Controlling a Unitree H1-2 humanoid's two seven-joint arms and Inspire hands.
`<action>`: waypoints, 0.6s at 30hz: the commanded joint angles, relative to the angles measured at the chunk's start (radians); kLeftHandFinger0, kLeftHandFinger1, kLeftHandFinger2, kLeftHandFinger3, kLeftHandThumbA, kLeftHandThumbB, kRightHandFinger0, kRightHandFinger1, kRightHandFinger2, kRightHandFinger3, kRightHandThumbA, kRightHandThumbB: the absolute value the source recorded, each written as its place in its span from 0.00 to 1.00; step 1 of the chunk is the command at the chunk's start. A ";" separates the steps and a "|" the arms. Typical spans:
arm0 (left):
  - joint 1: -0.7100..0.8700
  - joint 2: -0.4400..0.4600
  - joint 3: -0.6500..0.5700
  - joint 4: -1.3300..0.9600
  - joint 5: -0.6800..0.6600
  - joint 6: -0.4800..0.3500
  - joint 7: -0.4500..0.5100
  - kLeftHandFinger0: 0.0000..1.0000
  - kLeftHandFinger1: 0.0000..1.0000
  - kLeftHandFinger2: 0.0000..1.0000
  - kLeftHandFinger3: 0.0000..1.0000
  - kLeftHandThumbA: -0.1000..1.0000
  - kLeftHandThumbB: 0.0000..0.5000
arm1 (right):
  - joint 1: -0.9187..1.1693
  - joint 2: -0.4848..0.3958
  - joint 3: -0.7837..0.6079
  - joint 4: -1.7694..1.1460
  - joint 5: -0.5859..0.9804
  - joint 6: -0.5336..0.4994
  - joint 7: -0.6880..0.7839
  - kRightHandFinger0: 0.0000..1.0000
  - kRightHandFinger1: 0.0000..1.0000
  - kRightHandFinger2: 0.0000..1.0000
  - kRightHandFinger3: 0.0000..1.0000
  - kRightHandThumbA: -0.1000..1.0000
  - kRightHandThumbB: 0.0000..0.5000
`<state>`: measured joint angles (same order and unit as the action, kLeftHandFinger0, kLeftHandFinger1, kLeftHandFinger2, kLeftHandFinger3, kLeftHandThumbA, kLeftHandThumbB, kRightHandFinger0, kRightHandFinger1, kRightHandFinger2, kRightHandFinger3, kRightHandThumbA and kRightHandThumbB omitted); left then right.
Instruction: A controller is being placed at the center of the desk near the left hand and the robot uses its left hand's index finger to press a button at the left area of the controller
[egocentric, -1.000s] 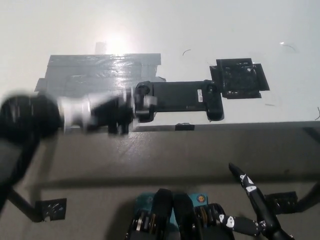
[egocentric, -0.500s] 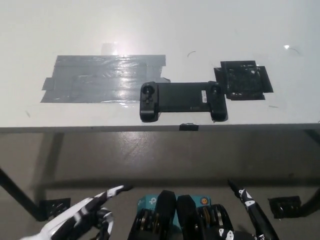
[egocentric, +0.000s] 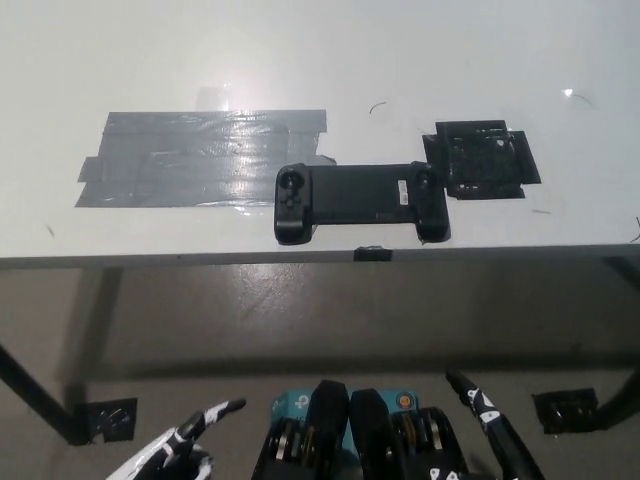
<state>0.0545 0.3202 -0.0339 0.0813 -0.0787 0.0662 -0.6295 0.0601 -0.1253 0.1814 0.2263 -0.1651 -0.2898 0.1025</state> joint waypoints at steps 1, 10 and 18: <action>-0.015 -0.006 0.001 0.119 0.037 -0.176 0.079 0.55 0.47 0.55 1.00 1.00 0.83 | -0.013 0.009 0.008 0.009 0.006 -0.084 -0.001 1.00 1.00 1.00 1.00 0.89 0.45; 0.005 -0.020 -0.010 0.119 0.029 -0.173 0.101 1.00 1.00 1.00 1.00 1.00 0.79 | 0.003 0.007 0.015 0.028 -0.006 -0.107 -0.002 1.00 1.00 1.00 1.00 0.89 0.42; 0.007 -0.010 -0.046 0.127 0.064 -0.200 0.115 1.00 1.00 1.00 1.00 1.00 0.87 | 0.018 0.008 0.016 0.030 -0.005 -0.113 -0.002 1.00 1.00 1.00 1.00 0.89 0.42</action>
<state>0.0573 0.2979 -0.0680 0.2198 -0.0416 -0.0839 -0.5472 0.0773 -0.1177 0.1924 0.2638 -0.1679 -0.3457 0.1019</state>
